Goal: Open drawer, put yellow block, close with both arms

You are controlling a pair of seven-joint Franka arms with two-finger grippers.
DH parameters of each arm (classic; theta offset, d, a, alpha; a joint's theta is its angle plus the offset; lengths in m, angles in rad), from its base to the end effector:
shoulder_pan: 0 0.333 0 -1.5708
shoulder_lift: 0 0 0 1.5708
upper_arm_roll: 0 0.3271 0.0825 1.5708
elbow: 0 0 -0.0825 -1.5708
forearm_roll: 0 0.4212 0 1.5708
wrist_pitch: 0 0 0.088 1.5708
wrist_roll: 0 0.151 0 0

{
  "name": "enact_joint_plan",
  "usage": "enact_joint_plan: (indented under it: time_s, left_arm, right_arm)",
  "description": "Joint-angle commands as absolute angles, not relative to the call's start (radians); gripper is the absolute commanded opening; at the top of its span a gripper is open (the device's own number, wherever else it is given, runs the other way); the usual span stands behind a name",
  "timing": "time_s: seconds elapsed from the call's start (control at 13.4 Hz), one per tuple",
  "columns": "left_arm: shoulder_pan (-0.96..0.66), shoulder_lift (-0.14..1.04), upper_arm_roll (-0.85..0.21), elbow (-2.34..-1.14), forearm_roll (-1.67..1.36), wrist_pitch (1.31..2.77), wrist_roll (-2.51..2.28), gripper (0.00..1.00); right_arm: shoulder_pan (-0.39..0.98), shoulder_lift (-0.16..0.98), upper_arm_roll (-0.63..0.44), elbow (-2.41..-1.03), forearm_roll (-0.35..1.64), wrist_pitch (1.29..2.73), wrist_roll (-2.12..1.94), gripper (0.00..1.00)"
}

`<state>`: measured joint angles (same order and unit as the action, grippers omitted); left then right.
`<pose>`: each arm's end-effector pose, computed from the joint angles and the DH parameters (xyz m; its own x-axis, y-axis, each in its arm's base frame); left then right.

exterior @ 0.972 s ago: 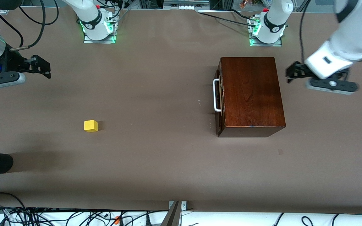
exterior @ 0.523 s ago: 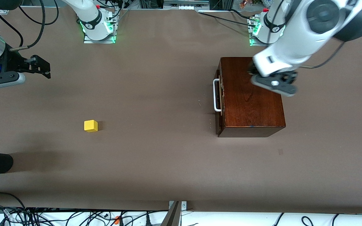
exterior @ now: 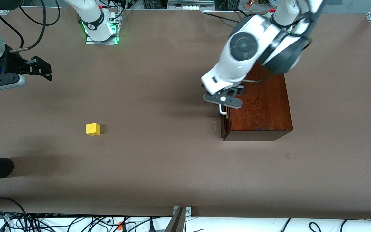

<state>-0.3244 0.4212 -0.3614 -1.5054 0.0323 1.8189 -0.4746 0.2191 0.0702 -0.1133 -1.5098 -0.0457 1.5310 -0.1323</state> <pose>0.5638 -0.4198 0.3849 0.9722 -0.1984 -0.1246 -0.1916 -0.9793 0.0645 0.6047 0.0592 0.5775 0.9708 0.2336 -0.0551 0.2362 -0.9706 0.0467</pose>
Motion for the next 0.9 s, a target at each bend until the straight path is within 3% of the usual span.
enact_joint_plan:
  time_s: [0.0, 0.3, 0.82]
  left_arm:
    - [-0.370, 0.491, -0.350, -1.460, 0.078, 1.848, -0.531, 1.00]
    - [-0.406, 0.548, -0.353, -1.463, 0.156, 1.884, -0.569, 1.00]
    - [-0.463, 0.543, -0.350, -1.546, 0.238, 1.867, -0.678, 1.00]
  right_arm:
    - [0.222, 0.080, -0.117, -1.482, -0.057, 1.508, -0.149, 1.00]
    - [0.222, 0.080, -0.117, -1.482, -0.057, 1.508, -0.149, 1.00]
    - [0.222, 0.080, -0.118, -1.482, -0.057, 1.508, -0.149, 1.00]
